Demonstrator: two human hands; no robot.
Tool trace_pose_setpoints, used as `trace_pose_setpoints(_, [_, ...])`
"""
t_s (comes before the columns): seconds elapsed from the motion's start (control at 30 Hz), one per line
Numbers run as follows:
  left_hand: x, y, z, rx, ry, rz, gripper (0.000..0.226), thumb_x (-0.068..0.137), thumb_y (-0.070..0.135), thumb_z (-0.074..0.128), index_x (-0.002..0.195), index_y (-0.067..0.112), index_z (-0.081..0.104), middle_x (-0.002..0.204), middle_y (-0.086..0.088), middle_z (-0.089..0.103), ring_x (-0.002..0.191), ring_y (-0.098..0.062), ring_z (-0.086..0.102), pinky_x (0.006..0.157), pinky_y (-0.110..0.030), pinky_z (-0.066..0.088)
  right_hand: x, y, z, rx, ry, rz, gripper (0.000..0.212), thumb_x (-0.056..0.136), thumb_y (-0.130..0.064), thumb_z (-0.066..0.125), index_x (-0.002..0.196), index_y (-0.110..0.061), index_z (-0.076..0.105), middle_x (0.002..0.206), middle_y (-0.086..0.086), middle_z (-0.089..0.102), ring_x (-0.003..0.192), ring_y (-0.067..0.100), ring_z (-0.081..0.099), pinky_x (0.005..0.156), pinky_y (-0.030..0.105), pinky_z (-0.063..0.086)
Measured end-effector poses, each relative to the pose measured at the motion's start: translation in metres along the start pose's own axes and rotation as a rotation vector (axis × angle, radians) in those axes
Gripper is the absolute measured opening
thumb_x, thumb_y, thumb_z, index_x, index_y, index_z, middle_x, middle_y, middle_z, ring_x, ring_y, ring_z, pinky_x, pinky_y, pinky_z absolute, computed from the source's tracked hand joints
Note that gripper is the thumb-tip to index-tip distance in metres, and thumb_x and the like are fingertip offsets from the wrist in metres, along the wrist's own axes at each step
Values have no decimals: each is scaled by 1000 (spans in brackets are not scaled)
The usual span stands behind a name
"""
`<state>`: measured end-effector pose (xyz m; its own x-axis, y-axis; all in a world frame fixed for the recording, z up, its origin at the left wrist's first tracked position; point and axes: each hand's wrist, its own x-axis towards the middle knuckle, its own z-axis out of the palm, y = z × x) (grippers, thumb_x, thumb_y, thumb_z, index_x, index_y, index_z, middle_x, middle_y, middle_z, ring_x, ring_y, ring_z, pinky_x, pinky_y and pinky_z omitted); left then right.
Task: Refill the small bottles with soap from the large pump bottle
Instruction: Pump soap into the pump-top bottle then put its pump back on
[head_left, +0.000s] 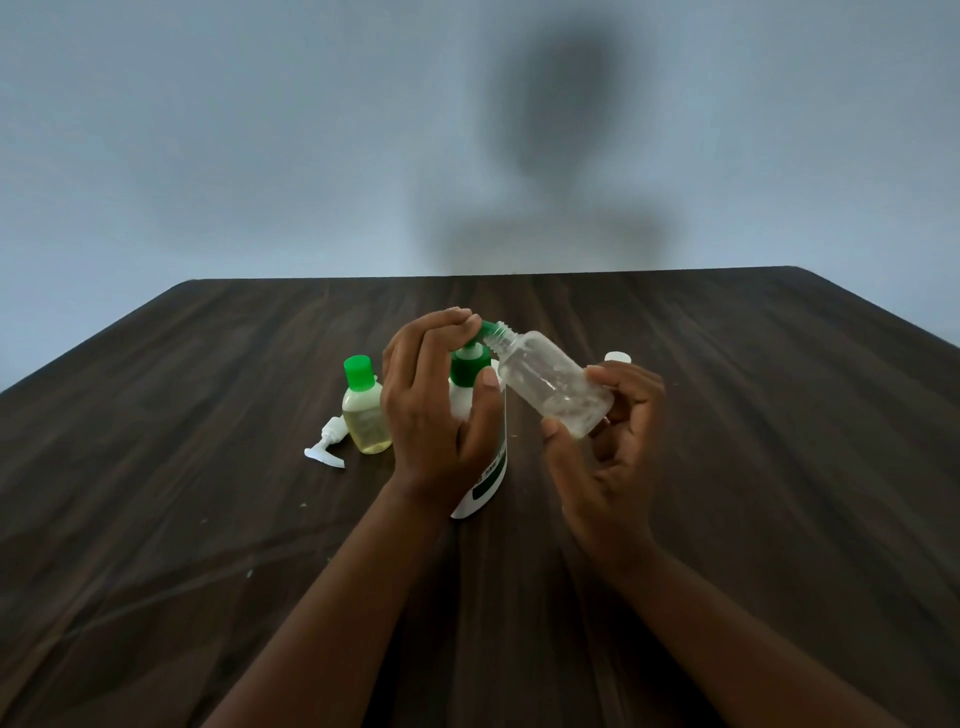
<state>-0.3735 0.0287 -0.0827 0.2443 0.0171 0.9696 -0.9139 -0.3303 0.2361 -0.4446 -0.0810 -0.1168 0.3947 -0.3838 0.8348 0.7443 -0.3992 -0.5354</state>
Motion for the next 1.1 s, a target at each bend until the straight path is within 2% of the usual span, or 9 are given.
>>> trace_pose_setpoints(0.1, [0,3,1,6,21,-4,24,82,13,47,85,-4,64,94,-13,66,91,-18,59,69,-48,52,0,-1,-2,1,17,10,38,79,-12,59,114,-16,44,112,-10,44,98,2,50,78,15,45])
trace_pose_setpoints(0.2, [-3,3,1,-5,27,14,24,83,13,48,94,-2,63,104,-12,64,99,-21,59,77,-47,52,0,-1,-2,11,15,4,38,80,-12,61,115,-15,44,112,-4,44,100,4,51,81,15,46])
trace_pose_setpoints(0.37, [0,0,0,26,16,54,29,84,17,49,103,-2,63,116,-4,57,108,-21,58,89,-39,47,1,0,-1,29,-4,30,41,82,-15,65,118,-21,45,117,-9,45,100,16,54,76,21,50])
trace_pose_setpoints(0.5, [-1,-2,0,10,16,37,25,83,18,49,98,2,61,106,-11,64,100,-19,58,82,-40,48,-1,1,0,44,-4,26,41,82,-13,64,117,-21,45,116,-11,46,99,13,54,76,18,48])
trace_pose_setpoints(0.67, [-2,-3,2,8,13,18,13,82,19,48,91,11,53,93,-13,66,90,-15,55,82,-29,41,-1,2,-1,14,18,16,40,79,-11,61,114,-19,44,113,-14,45,100,3,51,80,15,46])
trace_pose_setpoints(0.8, [-7,-3,4,-15,8,4,26,82,20,50,105,7,55,110,-14,63,105,-19,56,88,-38,46,-1,1,0,19,13,-2,39,80,-11,63,114,-18,45,113,-8,46,103,2,51,85,14,45])
trace_pose_setpoints(0.9, [-6,-4,4,-10,-6,28,33,83,22,50,112,8,53,121,-6,57,115,-20,54,95,-37,44,0,1,0,14,6,3,39,81,-13,65,115,-19,45,114,-10,46,103,3,52,84,15,46])
trace_pose_setpoints(1.0, [-6,-6,4,-7,-1,31,31,84,22,50,111,8,54,119,-5,57,112,-19,55,93,-38,45,0,0,0,13,-5,0,39,80,-13,64,114,-18,45,112,-3,45,101,3,51,84,15,46])
trace_pose_setpoints(1.1, [-5,-8,6,29,18,3,21,93,28,47,99,10,54,103,-12,66,98,-16,56,82,-39,47,0,0,0,10,-3,14,38,79,-12,63,112,-17,45,109,2,45,96,3,51,79,15,46])
